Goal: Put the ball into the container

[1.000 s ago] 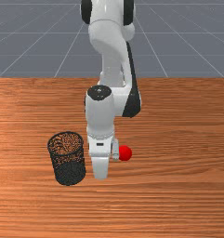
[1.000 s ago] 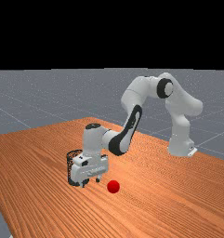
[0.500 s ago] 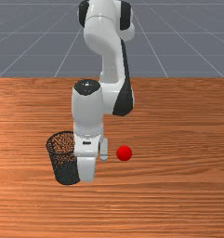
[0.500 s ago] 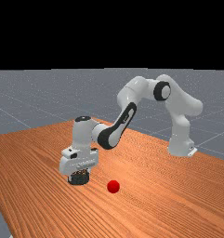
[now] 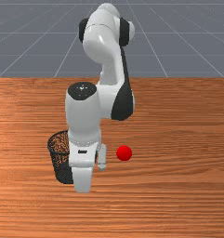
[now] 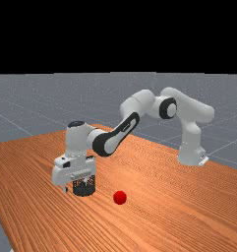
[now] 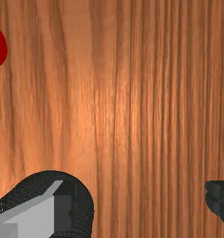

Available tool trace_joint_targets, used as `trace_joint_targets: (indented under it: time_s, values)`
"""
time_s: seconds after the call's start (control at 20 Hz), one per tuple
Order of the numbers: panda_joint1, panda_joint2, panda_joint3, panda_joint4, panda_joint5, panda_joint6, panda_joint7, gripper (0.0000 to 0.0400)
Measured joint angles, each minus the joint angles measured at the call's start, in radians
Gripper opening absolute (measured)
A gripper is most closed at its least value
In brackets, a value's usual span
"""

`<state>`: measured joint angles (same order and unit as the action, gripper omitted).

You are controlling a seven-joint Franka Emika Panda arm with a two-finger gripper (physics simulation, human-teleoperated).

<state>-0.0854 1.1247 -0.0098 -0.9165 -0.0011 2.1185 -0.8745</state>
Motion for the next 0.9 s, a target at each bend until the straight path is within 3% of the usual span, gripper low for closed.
trace_joint_targets:
  time_s: [0.35, 0.55, 0.6, 0.9]
  values:
    - [0.001, 0.026, -0.001, 0.081, -0.002, -0.082, 0.001, 0.0400]
    - [0.001, -0.153, -0.002, -0.249, -0.003, 0.055, -0.002, 0.0400]
    - [0.007, -0.199, -0.010, -0.342, -0.011, 0.139, 0.006, 0.0400]
    - [0.000, -0.280, -0.004, -0.482, -0.005, 0.171, -0.004, 0.0400]
